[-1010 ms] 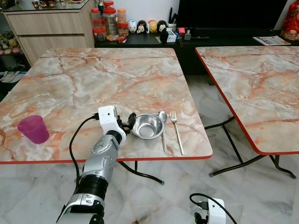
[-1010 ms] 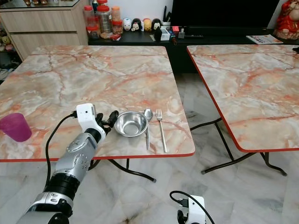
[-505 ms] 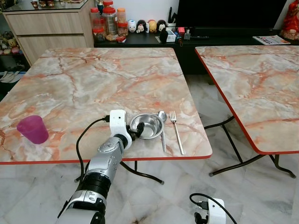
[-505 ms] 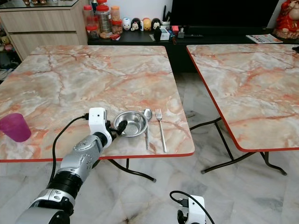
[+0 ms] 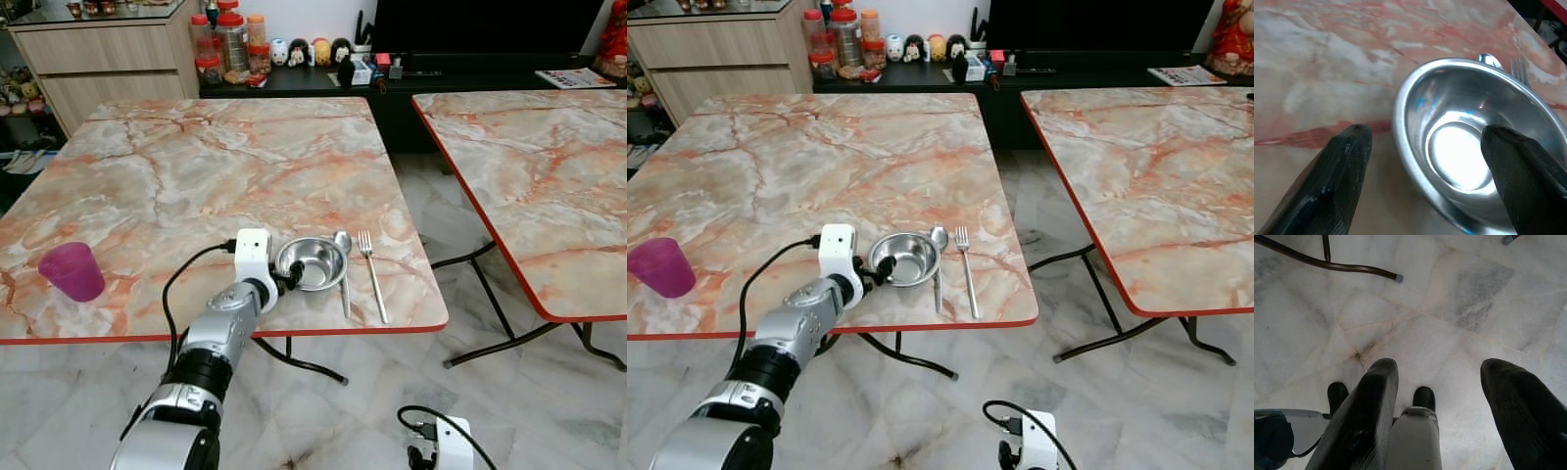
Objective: Setting the table
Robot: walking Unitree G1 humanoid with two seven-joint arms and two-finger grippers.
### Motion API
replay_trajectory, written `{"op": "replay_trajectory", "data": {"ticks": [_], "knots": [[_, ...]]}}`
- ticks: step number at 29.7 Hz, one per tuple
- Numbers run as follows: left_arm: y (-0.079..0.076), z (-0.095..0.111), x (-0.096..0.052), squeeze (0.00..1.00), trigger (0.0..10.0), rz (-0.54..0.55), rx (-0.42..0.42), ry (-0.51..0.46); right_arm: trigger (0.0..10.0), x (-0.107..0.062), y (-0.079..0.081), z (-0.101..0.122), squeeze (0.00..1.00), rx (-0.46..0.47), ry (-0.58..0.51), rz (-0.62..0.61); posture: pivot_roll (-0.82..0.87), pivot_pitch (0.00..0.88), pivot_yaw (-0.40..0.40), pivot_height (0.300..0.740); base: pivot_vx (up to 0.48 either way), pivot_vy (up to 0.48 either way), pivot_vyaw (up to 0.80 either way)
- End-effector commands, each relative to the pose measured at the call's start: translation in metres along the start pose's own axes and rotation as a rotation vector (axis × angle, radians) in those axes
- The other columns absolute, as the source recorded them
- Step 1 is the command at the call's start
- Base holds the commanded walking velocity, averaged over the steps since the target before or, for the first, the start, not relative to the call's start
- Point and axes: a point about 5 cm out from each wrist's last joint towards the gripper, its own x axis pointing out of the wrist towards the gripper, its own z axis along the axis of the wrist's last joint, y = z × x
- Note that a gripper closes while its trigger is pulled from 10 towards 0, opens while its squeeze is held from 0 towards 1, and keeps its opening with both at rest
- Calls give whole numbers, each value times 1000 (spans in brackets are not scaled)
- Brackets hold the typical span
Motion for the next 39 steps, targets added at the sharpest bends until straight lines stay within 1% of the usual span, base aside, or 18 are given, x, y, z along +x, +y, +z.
{"op": "replay_trajectory", "data": {"ticks": [1,5,11,13,26,27,28,29,30,39], "knots": [[-1,1,1,0,10000,-13,-6,23,10000,0,-1,0,0,15,0,-9,-6,0,9,740,0,0,0],[-2,3,2,0,10000,-37,31,46,10000,0,1,-1,0,14,3,-3,-4,0,12,740,0,0,0],[-1,3,2,0,10000,-37,39,61,10000,0,1,-2,0,15,6,-2,-2,0,16,740,0,0,0],[-3,2,3,0,10000,-32,62,70,10000,0,2,-2,0,18,7,-2,-2,0,19,740,0,0,0],[-12,-2,7,0,10000,-5,31,93,10000,0,2,-4,0,23,9,-4,-7,0,22,740,0,0,0],[-12,-2,7,0,4784,-6,31,94,10000,-1,2,-4,0,23,9,-4,-6,0,22,740,0,0,0],[-11,-2,7,0,784,-4,33,96,10000,-1,2,-4,0,22,10,-4,-6,0,22,740,0,0,0],[-11,-3,7,0,784,-3,34,97,10000,-1,2,-4,0,22,11,-3,-5,0,21,740,0,0,0],[-11,-3,6,0,0,-2,36,97,10000,-1,2,-4,0,21,11,-3,-4,0,21,740,0,0,0],[-8,-3,6,0,0,12,41,103,10000,-1,2,-4,0,16,13,-2,-4,0,20,740,0,0,0]]}}
